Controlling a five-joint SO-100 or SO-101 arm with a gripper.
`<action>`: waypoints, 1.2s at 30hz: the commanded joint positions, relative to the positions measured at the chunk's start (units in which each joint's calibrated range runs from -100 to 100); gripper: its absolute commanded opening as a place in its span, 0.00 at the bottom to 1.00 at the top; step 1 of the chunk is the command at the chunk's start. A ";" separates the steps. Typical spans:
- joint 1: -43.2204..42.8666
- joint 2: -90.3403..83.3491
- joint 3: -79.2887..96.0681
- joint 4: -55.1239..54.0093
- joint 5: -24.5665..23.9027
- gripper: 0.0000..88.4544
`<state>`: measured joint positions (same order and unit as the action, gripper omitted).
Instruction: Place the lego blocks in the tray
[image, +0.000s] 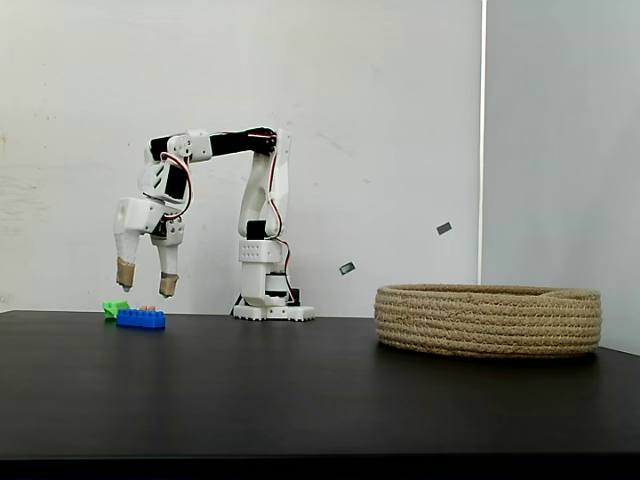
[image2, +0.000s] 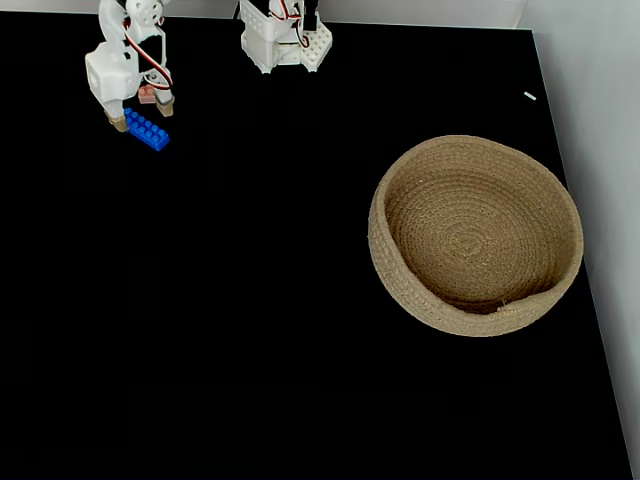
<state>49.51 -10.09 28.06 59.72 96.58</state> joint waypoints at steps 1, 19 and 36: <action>0.61 -0.22 0.80 -3.71 0.49 0.27; 1.60 0.98 10.93 -13.37 1.76 0.28; 2.67 1.41 13.03 -13.45 2.00 0.23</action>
<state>51.47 -8.40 40.70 46.89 98.19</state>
